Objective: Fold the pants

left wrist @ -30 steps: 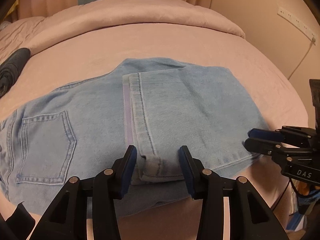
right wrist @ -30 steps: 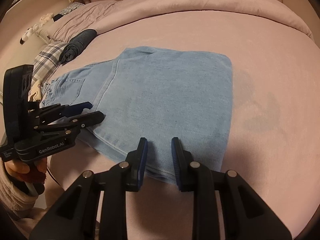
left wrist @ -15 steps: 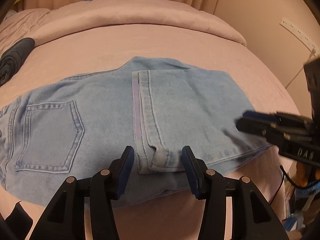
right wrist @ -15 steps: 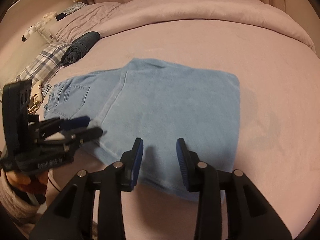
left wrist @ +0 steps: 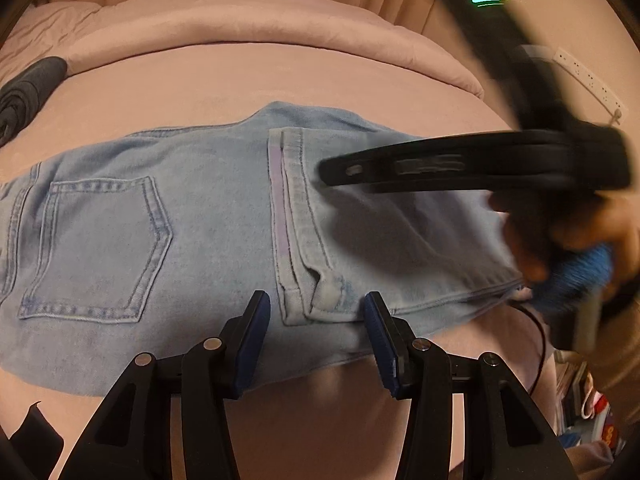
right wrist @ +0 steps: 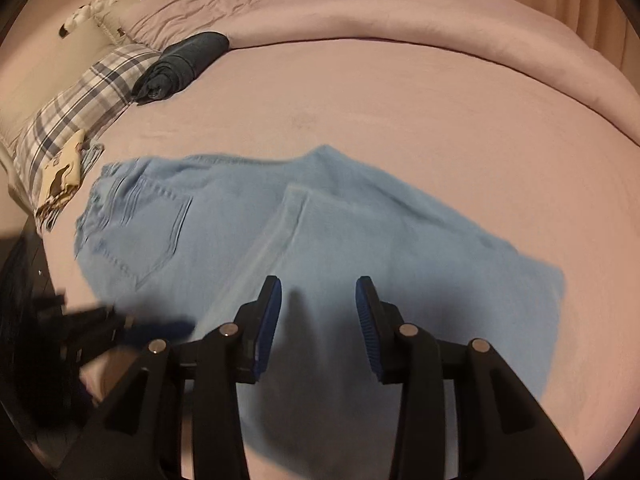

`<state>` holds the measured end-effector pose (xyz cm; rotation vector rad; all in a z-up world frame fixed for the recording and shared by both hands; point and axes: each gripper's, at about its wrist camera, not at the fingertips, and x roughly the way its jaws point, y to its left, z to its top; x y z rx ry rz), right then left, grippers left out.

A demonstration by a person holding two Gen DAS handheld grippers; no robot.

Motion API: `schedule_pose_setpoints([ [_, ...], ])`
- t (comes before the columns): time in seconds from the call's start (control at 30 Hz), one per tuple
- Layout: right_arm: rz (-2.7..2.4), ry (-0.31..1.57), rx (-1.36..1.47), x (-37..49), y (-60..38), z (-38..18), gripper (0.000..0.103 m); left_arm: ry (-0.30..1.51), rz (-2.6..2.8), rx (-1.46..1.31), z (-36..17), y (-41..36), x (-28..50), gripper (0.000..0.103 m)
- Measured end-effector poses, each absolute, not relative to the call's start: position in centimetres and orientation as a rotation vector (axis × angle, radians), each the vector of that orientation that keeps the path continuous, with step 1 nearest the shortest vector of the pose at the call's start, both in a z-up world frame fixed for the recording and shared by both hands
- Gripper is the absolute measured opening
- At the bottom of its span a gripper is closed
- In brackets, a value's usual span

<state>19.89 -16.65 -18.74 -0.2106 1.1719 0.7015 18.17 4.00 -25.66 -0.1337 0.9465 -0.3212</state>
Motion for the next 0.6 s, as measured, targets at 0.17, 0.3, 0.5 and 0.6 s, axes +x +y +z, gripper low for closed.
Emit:
schedule_pose_setpoints([
  [0.17,0.690,1.195,-0.297,20.2,-14.2,-20.8,0.048,0.939,-0.318,-0.186,-25.0,5.6,16.6,0.049],
  [0.3,0.667,1.198,-0.300,19.7,-14.4,-19.7,0.048,0.917,-0.298,-0.247,-24.0,8.0,15.2,0.049],
  [0.5,0.849,1.121,-0.289,15.0,-14.8,-17.2,0.048,0.859,-0.188,-0.472,-23.2,15.1,12.2,0.049],
  [0.6,0.905,1.145,-0.302,13.2,-14.2,-18.4,0.048,0.816,-0.124,-0.652,-23.8,19.7,10.5,0.058],
])
